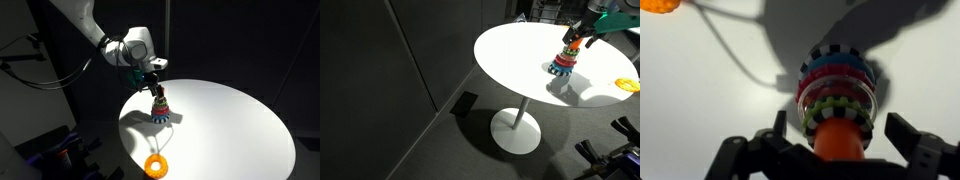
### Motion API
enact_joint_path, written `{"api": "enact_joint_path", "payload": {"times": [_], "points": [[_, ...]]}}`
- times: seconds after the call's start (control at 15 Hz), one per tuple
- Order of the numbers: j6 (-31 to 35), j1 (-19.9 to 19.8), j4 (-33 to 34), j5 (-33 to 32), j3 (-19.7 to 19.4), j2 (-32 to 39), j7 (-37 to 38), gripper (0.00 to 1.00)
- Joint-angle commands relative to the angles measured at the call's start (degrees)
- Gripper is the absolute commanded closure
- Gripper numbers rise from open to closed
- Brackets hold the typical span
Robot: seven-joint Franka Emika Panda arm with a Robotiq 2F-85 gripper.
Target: Remove the green circle then put the orange circle on the orange object
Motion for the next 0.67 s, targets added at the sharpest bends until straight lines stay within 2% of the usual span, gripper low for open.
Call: {"api": "enact_joint_path", "payload": {"times": [0.0,0.53,0.6], "points": [[1.4,0.9,-0.4,-1.5,-1.2,0.3,2.1,0.00],[2.7,1.3,-0.2,-1.5,-1.9,1.0,2.9,0.00],[3.0,1.4,-0.2,-1.5,-2.0,1.1,3.0,0.19]]}}
